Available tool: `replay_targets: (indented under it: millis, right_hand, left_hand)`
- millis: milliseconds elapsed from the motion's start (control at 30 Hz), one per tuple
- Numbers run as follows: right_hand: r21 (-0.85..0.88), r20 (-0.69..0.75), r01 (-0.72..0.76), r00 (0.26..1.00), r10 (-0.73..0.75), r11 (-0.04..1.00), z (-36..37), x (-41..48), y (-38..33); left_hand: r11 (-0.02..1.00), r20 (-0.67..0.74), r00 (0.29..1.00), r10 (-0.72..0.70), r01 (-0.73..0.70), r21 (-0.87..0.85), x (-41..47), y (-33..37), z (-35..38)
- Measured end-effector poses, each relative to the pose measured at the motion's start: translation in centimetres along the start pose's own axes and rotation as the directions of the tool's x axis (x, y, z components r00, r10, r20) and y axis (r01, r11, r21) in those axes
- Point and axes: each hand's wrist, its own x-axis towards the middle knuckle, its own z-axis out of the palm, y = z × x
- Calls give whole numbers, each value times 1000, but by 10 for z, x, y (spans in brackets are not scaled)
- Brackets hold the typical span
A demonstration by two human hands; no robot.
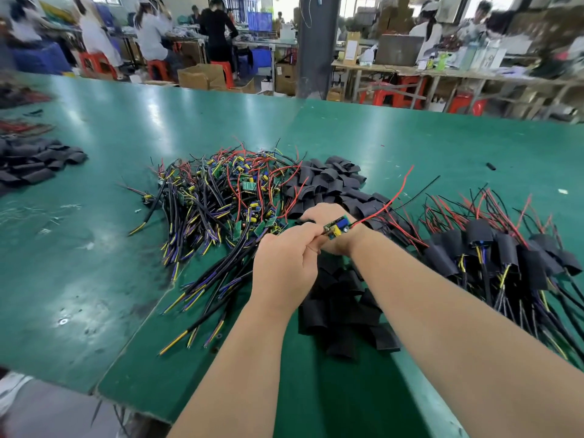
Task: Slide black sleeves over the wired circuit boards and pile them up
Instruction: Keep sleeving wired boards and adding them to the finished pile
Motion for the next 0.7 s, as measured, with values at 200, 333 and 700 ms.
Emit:
replay_targets:
  millis: [200,333,700]
  right_hand:
    - [17,-16,-38,999,38,999,-9,2,12]
    - [160,-40,-125,990,133,979,6,-6,18]
    - [953,-263,290,667,698,82,9,-89,37]
  left_hand:
    - [1000,-37,999,16,-16,8,2,-1,1]
    - [1000,-47,999,16,-16,-7,2,0,0]
    - [997,-31,999,16,-19,-72,-1,0,1]
